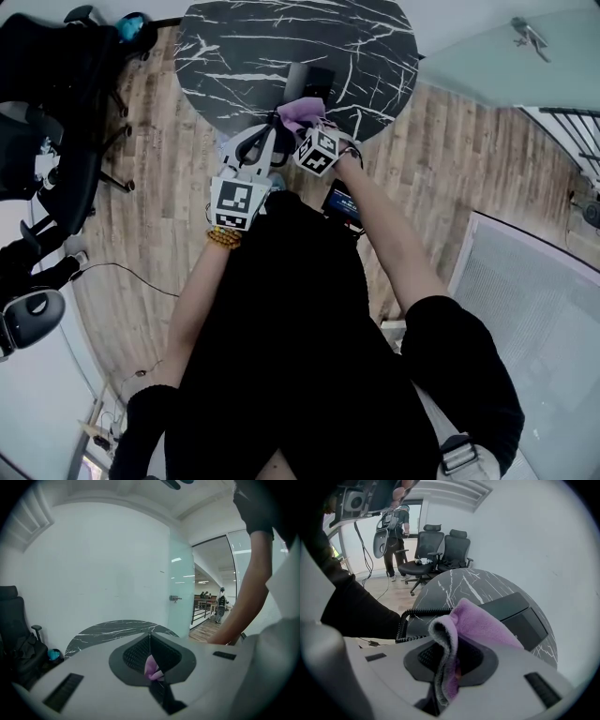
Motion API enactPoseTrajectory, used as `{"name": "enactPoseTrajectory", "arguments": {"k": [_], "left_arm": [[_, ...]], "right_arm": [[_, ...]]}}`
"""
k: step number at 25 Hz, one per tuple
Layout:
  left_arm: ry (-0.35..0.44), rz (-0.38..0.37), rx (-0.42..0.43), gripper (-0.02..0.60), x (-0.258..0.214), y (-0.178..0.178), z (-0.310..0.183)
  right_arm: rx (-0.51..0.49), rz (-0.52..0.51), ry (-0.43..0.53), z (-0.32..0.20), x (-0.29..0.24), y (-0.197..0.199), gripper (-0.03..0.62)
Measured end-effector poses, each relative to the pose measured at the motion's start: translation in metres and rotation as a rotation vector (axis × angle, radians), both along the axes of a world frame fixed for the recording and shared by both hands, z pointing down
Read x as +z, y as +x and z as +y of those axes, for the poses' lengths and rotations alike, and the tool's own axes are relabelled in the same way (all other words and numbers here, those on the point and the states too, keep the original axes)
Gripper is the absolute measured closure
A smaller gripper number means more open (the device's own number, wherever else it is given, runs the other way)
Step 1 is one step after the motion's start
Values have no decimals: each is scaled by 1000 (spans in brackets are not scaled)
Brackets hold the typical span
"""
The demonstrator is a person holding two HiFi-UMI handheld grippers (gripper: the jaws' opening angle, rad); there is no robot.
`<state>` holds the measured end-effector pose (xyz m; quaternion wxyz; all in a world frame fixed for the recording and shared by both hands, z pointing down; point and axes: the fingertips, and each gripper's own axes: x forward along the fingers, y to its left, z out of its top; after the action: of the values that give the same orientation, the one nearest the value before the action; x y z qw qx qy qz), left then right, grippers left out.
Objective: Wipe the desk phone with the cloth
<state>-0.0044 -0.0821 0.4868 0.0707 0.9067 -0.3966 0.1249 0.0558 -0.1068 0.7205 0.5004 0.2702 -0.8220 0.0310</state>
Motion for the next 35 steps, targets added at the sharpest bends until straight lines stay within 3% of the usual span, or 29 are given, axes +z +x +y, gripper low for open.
{"name": "enactPoseTrajectory", "arguments": {"k": [4,9,13,16,22,28,31,33,35], "left_arm": [[4,1,-6,563,-2,1,-3],[6,1,-15,563,-3,-1,-6],[7,2,-26,563,-4,-4,-9],[6,2,-32,563,-5,-5,-10],[1,3,-42,563,-3,-8,-15],[-5,-2,-49,563,-2,-11,-17],[-9,-5,-52,563,-1,-13,-17],[-12,-8,-53,563,1,-14,-17],[-17,-11,-53,563,2,-14,-17]], "right_arm": [[-14,-16,-36,1,1,1,522],[81,-163,-257,-4,-8,6,522],[-2,-180,-335,-11,-22,11,522],[-13,-199,-340,-29,-42,20,522],[-6,-194,-208,-92,-87,47,522],[125,-156,171,-177,-160,87,522],[141,-43,356,-198,-174,106,522],[83,57,382,-194,-158,108,522],[21,115,316,-177,-126,104,522]]}}
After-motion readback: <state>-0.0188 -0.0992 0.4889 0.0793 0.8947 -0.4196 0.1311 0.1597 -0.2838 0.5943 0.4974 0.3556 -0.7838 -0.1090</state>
